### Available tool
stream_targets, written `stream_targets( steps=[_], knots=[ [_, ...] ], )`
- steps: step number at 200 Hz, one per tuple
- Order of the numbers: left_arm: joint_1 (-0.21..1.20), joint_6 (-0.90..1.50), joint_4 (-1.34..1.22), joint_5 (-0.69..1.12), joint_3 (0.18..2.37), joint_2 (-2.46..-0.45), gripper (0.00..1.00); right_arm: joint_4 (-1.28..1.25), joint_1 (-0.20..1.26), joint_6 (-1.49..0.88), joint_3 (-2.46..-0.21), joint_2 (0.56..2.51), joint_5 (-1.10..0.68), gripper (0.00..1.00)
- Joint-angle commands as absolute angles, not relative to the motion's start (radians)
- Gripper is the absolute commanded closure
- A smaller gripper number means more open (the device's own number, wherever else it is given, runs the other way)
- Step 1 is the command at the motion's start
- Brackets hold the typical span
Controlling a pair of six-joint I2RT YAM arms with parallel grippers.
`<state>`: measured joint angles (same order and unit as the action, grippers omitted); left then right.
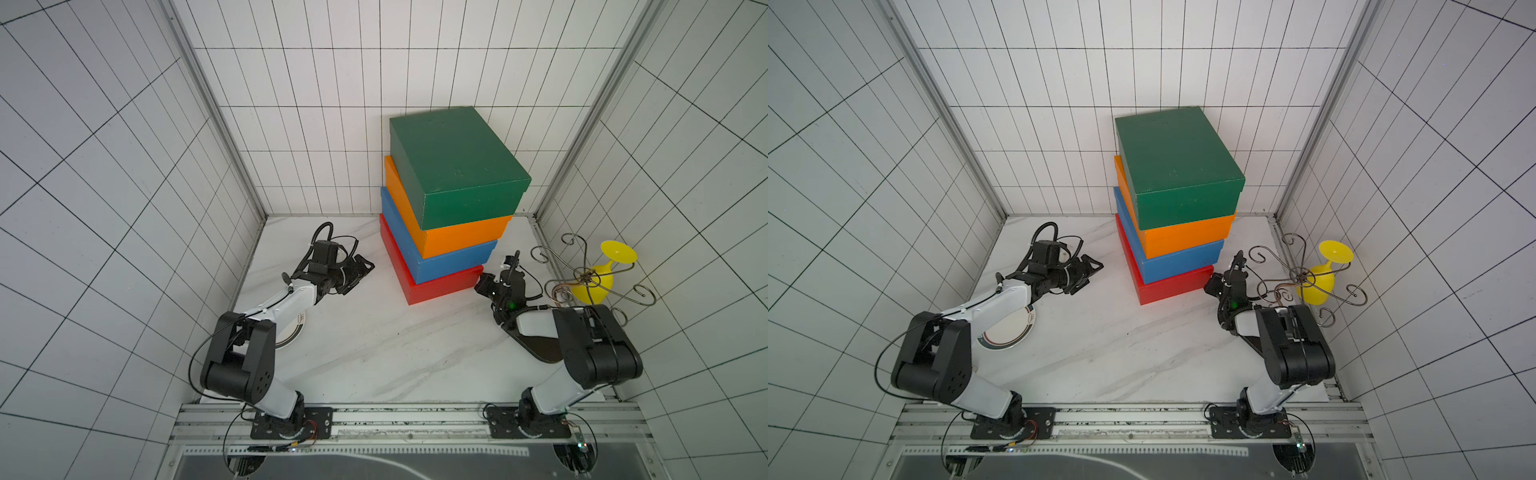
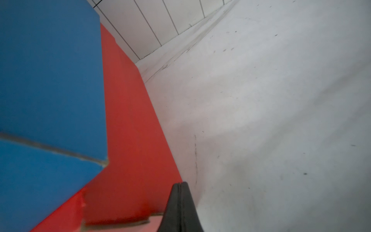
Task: Stack the shoeboxes
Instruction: Move the shoeboxes to the center of the board.
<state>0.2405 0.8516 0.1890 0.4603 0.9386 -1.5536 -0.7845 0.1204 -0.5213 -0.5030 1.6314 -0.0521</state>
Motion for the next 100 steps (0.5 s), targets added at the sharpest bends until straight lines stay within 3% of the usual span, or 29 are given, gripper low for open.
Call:
stream_targets(
  steps=[1, 100],
  knots=[
    [0.218, 0.841, 0.146, 0.467, 0.967, -1.589, 0.18, -0.906, 0.141, -0.493, -0.569, 1.659, -0.158, 1.0],
    [0.069, 0.937, -0.035, 0.509, 1.07, -1.761, 0.18, -0.924, 0.375, -0.44, -0.561, 1.709, -0.211, 1.0]
  ],
)
